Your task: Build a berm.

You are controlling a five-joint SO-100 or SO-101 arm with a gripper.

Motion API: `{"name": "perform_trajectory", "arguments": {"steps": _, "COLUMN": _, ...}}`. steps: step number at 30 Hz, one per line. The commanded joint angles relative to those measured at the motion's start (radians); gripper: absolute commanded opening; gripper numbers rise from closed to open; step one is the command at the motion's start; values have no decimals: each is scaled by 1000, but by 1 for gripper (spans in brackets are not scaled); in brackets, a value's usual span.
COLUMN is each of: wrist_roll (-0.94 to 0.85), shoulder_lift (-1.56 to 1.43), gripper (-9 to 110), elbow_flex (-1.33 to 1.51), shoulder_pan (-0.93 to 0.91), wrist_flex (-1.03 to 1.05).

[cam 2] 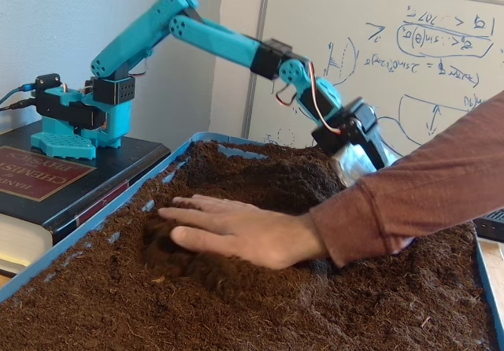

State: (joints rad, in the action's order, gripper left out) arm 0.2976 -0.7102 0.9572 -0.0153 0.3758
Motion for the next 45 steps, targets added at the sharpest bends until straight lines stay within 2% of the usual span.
{"name": "perform_trajectory", "arguments": {"steps": 1, "wrist_roll": -6, "shoulder_lift": 40, "gripper": 0, "elbow_flex": -247, "shoulder_pan": -3, "wrist_flex": -6}}
{"name": "perform_trajectory", "arguments": {"steps": 11, "wrist_roll": 12, "shoulder_lift": 235, "gripper": 0, "elbow_flex": -468, "shoulder_pan": 103, "wrist_flex": -6}}
{"name": "perform_trajectory", "arguments": {"steps": 21, "wrist_roll": -3, "shoulder_lift": 290, "gripper": 0, "elbow_flex": -463, "shoulder_pan": 278, "wrist_flex": 8}}
{"name": "perform_trajectory", "arguments": {"steps": 28, "wrist_roll": -18, "shoulder_lift": 396, "gripper": 0, "elbow_flex": -348, "shoulder_pan": 347, "wrist_flex": 6}}
{"name": "perform_trajectory", "arguments": {"steps": 32, "wrist_roll": -95, "shoulder_lift": 390, "gripper": 0, "elbow_flex": -242, "shoulder_pan": 337, "wrist_flex": 8}}
{"name": "perform_trajectory", "arguments": {"steps": 36, "wrist_roll": -155, "shoulder_lift": 296, "gripper": 0, "elbow_flex": -80, "shoulder_pan": 307, "wrist_flex": 9}}
{"name": "perform_trajectory", "arguments": {"steps": 45, "wrist_roll": -161, "shoulder_lift": -43, "gripper": 0, "elbow_flex": 388, "shoulder_pan": 296, "wrist_flex": 9}}
